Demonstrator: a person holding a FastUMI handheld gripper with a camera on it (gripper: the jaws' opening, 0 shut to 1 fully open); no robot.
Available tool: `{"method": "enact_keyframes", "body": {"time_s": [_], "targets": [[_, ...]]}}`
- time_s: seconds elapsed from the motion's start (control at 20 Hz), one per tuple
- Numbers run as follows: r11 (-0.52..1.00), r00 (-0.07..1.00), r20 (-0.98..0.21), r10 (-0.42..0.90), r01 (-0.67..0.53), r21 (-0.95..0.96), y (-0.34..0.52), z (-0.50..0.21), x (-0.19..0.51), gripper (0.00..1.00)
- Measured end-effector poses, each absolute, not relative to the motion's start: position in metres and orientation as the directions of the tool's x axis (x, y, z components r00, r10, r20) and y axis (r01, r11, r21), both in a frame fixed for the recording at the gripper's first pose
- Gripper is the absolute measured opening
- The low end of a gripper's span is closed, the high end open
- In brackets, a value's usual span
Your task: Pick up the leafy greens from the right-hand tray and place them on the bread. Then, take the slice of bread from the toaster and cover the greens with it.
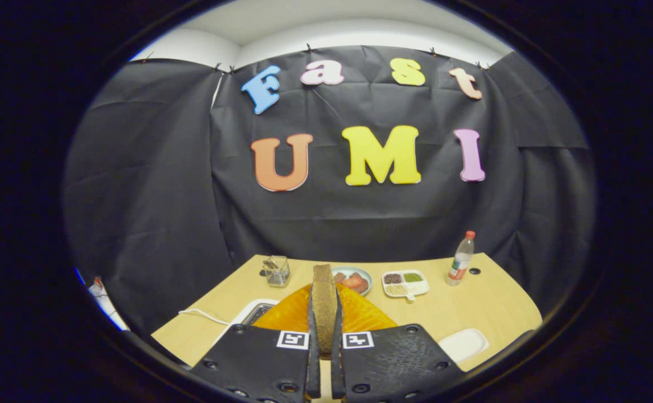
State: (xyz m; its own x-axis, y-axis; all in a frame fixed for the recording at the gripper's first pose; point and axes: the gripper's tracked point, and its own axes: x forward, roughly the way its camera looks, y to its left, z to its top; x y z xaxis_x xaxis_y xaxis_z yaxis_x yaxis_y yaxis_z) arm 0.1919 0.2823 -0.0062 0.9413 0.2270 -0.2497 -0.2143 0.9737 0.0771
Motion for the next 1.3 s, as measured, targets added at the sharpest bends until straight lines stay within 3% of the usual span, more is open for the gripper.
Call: {"method": "enact_keyframes", "body": {"time_s": [0.4,0.75,1.3], "targets": [[0.975,0.883,-0.415,0.219,-0.210,0.069,0.259,-0.119,0.219,0.07],[0.962,0.808,-0.522,0.273,-0.238,0.135,0.245,-0.176,0.226,0.07],[0.980,0.813,-0.552,0.185,-0.196,0.040,0.179,-0.230,0.255,0.07]]}}
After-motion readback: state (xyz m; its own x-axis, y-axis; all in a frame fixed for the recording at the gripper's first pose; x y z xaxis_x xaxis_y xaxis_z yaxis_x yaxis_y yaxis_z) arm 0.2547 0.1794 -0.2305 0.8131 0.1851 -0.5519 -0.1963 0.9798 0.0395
